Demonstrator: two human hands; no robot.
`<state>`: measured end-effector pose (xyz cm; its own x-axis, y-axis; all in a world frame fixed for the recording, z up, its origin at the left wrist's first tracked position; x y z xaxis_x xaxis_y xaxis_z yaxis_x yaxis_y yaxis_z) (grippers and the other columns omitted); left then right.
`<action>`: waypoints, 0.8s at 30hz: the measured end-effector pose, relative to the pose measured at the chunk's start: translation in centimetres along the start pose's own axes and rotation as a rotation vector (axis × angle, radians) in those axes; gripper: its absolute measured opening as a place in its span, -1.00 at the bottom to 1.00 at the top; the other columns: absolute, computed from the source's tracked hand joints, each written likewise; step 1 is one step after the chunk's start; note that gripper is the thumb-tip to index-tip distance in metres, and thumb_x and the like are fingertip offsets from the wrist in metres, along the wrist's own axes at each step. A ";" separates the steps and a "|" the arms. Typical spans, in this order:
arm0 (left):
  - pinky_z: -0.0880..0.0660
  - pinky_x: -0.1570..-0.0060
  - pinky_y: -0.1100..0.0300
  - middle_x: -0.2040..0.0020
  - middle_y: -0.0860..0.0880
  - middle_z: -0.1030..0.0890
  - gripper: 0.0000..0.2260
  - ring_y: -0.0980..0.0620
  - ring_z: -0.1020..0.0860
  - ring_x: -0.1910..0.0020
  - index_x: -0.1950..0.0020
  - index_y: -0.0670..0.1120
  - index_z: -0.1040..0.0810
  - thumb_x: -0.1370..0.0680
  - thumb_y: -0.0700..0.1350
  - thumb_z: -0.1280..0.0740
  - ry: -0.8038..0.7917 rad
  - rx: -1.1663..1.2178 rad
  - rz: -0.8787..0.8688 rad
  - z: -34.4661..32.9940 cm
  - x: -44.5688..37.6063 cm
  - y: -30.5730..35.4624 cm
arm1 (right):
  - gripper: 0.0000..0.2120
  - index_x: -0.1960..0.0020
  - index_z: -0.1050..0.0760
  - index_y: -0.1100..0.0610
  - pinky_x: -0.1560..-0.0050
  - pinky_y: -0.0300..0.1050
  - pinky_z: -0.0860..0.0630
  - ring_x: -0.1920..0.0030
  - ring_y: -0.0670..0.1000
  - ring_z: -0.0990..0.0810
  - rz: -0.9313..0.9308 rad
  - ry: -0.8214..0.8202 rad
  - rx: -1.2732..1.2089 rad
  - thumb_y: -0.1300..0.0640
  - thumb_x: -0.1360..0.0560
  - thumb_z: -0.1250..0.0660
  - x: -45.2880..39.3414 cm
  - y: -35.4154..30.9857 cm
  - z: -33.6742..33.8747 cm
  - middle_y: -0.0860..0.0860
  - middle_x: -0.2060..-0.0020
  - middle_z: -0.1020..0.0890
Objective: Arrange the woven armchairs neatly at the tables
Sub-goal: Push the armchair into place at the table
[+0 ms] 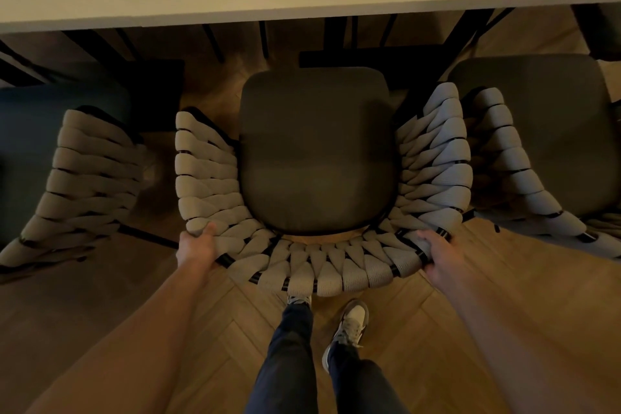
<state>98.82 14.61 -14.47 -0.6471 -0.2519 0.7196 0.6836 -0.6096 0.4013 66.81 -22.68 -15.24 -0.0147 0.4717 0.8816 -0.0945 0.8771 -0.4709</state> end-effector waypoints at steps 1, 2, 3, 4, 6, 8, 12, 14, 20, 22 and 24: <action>-0.45 -0.25 -0.21 -0.31 -0.21 -0.49 -0.50 -0.26 -0.50 -0.23 -0.44 -0.11 -0.34 -0.60 0.13 -0.30 -0.006 0.006 0.004 0.0 0.0 0.0 | -0.38 -0.49 -0.29 0.17 -0.05 0.06 -0.55 -0.07 0.14 -0.60 0.001 0.004 -0.002 0.38 -0.48 -0.38 -0.1 0.1 0.0 0.20 -0.26 -0.55; -0.46 -0.25 -0.21 -0.31 -0.21 -0.49 -0.50 -0.25 -0.50 -0.23 -0.43 -0.10 -0.34 -0.60 0.13 -0.30 -0.010 0.012 0.006 -0.1 0.0 0.0 | -0.39 -0.48 -0.29 0.18 -0.03 0.05 -0.55 -0.07 0.14 -0.60 -0.001 0.008 -0.004 0.37 -0.48 -0.38 -0.1 0.1 0.1 0.20 -0.25 -0.55; -0.46 -0.25 -0.22 -0.31 -0.20 -0.49 -0.50 -0.25 -0.51 -0.22 -0.43 -0.10 -0.34 -0.59 0.14 -0.30 -0.011 0.017 0.007 -0.1 0.0 0.0 | -0.39 -0.48 -0.30 0.17 0.01 0.04 -0.57 -0.08 0.14 -0.61 -0.005 0.012 -0.002 0.36 -0.48 -0.39 -0.2 0.1 0.2 0.20 -0.25 -0.56; -0.47 -0.24 -0.22 -0.31 -0.20 -0.49 -0.50 -0.25 -0.51 -0.22 -0.43 -0.09 -0.34 -0.59 0.14 -0.31 -0.011 0.027 0.006 0.0 0.0 0.0 | -0.39 -0.47 -0.31 0.17 0.10 0.01 -0.61 -0.08 0.13 -0.62 -0.010 0.012 0.000 0.35 -0.47 -0.40 -0.2 0.2 0.2 0.19 -0.25 -0.56; -0.48 -0.23 -0.23 -0.32 -0.19 -0.49 -0.49 -0.25 -0.52 -0.22 -0.44 -0.06 -0.35 -0.57 0.15 -0.33 -0.016 0.056 0.010 0.1 -0.1 -0.1 | -0.39 -0.46 -0.33 0.16 0.31 -0.08 -0.63 -0.09 0.14 -0.63 -0.020 0.018 -0.004 0.33 -0.46 -0.42 -0.3 0.3 0.4 0.19 -0.23 -0.58; -0.48 -0.23 -0.25 -0.32 -0.20 -0.49 -0.48 -0.25 -0.52 -0.22 -0.44 -0.04 -0.35 -0.56 0.15 -0.35 -0.017 0.070 0.019 0.0 -0.3 -0.3 | -0.40 -0.45 -0.35 0.16 0.36 -0.10 -0.63 -0.10 0.15 -0.64 -0.024 0.023 -0.012 0.32 -0.45 -0.43 -0.3 0.4 0.6 0.20 -0.22 -0.59; -0.47 -0.25 -0.24 -0.33 -0.20 -0.49 -0.49 -0.25 -0.52 -0.24 -0.45 -0.05 -0.34 -0.57 0.12 -0.35 -0.021 0.087 0.028 -0.1 -0.1 -0.2 | -0.41 -0.44 -0.34 0.17 0.26 -0.01 -0.62 -0.11 0.16 -0.63 -0.013 0.017 -0.007 0.33 -0.46 -0.42 -0.1 0.3 0.3 0.21 -0.22 -0.58; -0.47 -0.25 -0.24 -0.33 -0.20 -0.49 -0.49 -0.25 -0.52 -0.24 -0.45 -0.05 -0.34 -0.57 0.12 -0.35 -0.022 0.091 0.027 -0.2 0.0 -0.2 | -0.42 -0.45 -0.34 0.18 0.25 -0.01 -0.59 -0.08 0.15 -0.63 -0.017 0.015 -0.002 0.33 -0.47 -0.41 -0.1 0.2 0.3 0.20 -0.23 -0.57; -0.49 -0.22 -0.26 -0.30 -0.19 -0.49 -0.48 -0.26 -0.52 -0.22 -0.43 -0.04 -0.33 -0.56 0.14 -0.35 -0.044 0.075 0.035 -0.3 0.0 -0.6 | -0.45 -0.45 -0.31 0.18 0.19 -0.02 -0.54 0.08 0.08 -0.60 0.010 -0.009 0.018 0.35 -0.51 -0.37 -0.1 -0.3 0.2 0.16 -0.10 -0.57; -0.50 -0.20 -0.26 -0.30 -0.18 -0.49 -0.49 -0.25 -0.53 -0.21 -0.43 -0.03 -0.33 -0.56 0.15 -0.35 -0.055 0.078 0.033 -0.4 -0.1 -0.5 | -0.45 -0.45 -0.31 0.19 0.21 -0.02 -0.54 0.07 0.08 -0.61 0.012 -0.010 0.025 0.34 -0.50 -0.37 -0.1 -0.3 0.3 0.18 -0.16 -0.57; -0.52 -0.18 -0.25 -0.30 -0.18 -0.49 -0.49 -0.24 -0.53 -0.20 -0.43 -0.04 -0.32 -0.57 0.14 -0.35 -0.064 0.078 0.027 -0.5 0.0 -0.4 | -0.44 -0.46 -0.30 0.18 0.22 -0.02 -0.54 0.06 0.09 -0.61 0.012 -0.016 0.024 0.34 -0.51 -0.37 -0.1 -0.3 0.2 0.17 -0.15 -0.57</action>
<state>98.34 14.46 -14.90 -0.6069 -0.2177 0.7644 0.7265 -0.5418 0.4226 66.59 -22.99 -15.15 -0.0318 0.4806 0.8764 -0.1183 0.8688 -0.4808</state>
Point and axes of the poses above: each hand's wrist, its own x-axis away from the middle knuckle, its own z-axis out of the back of the hand, y = z × x, the point moved 8 cm from there along -x, towards the middle knuckle
